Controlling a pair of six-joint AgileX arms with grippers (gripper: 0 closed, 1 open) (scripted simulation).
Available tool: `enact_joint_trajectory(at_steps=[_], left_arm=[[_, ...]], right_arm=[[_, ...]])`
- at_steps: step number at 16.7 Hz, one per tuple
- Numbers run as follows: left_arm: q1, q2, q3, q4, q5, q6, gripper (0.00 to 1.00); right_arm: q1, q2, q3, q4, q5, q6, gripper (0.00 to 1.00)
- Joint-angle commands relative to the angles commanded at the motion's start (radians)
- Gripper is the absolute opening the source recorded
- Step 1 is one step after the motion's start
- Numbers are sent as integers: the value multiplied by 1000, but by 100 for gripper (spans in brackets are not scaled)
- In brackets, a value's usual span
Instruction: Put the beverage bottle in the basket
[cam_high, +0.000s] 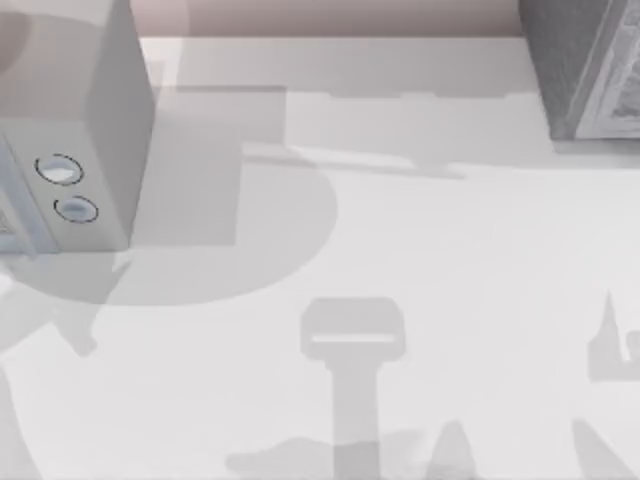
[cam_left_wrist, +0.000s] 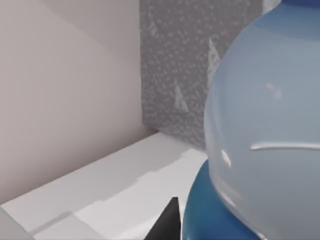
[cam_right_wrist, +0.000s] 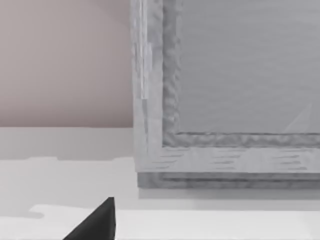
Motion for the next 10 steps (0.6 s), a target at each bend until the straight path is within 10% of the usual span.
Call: enact_joint_trajectory(at_steps=[10], left_arm=[[42,581,856,-496,69,140,0]], right_arm=[[0,0,0,0,0,0,100]])
